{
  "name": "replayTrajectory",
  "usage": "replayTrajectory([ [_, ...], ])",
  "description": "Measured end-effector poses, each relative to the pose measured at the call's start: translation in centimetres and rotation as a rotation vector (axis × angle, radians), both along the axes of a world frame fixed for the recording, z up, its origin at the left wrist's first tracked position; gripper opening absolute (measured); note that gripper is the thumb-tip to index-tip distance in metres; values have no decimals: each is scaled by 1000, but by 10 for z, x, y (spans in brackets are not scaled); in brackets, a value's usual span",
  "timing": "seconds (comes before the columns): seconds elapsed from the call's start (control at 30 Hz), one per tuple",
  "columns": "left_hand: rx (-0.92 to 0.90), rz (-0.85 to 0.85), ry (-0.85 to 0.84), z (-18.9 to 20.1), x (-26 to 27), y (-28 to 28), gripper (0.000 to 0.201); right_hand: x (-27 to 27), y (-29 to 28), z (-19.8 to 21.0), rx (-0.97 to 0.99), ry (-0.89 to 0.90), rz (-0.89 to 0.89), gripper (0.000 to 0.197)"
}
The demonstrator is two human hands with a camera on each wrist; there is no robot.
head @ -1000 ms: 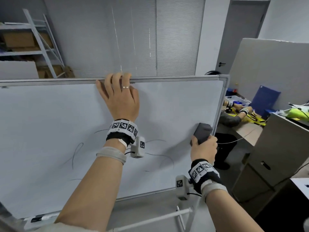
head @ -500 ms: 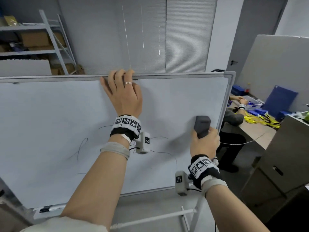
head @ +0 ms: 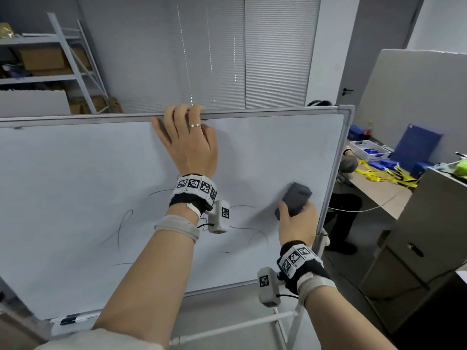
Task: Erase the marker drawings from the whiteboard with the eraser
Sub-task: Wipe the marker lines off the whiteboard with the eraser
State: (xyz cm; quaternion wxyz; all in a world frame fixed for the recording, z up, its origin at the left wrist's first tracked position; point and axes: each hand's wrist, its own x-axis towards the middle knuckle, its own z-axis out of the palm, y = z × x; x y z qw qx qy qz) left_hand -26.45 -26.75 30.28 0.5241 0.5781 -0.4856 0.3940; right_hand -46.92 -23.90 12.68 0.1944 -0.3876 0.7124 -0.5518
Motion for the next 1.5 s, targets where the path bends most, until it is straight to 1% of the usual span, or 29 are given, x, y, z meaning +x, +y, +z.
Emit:
replayTrajectory([
  [0.07,7,5,-10,-1,2,0,34,8,-3,17,-110,121,37,59],
  [0.1,17,8,-20,-1,2,1,35,8,-5,25,-140,111,28,58],
  [0.13,20,7,-27,-2,1,2,35,5,-6,30,-159,51,4,58],
  [0.2,12,4,-20,-1,0,2,34,-6,-7,28,-138,-107,-60,58],
  [0.23,8,3,-11,0,0,3,34,-12,-5,24,-93,-136,-95,56],
  [0.3,18,-4,5,2,1,4,33,-19,0,10,-16,-135,-118,52],
  [0.4,87,-27,7,5,13,8,32,-5,4,1,7,-123,-62,47],
  [0.47,85,-11,47,7,33,15,29,13,4,5,7,-98,-16,49],
  [0.53,78,33,78,9,64,24,28,35,5,9,12,-62,-12,50],
  [0.63,143,76,46,13,111,39,30,75,12,11,4,-42,17,49],
  [0.73,174,55,61,21,147,48,29,125,24,10,-11,-17,73,48],
  [0.87,257,11,-25,27,178,54,32,184,39,22,-56,5,141,49],
  [1.0,260,-28,-61,28,192,60,33,220,48,31,-115,50,150,51],
  [1.1,247,-55,-98,24,195,60,34,223,50,32,-147,117,151,54],
  [1.13,242,-65,-104,22,194,60,34,218,50,31,-148,112,125,53],
  [1.23,212,-96,-82,19,186,61,35,195,53,33,-113,-4,-3,53],
  [1.33,197,-113,-65,18,180,63,37,188,55,39,-105,7,-64,56],
  [1.4,208,-137,-50,18,179,66,38,204,57,43,-153,54,-14,54],
  [1.5,231,-157,-44,23,185,68,40,240,60,53,-229,206,221,50],
])
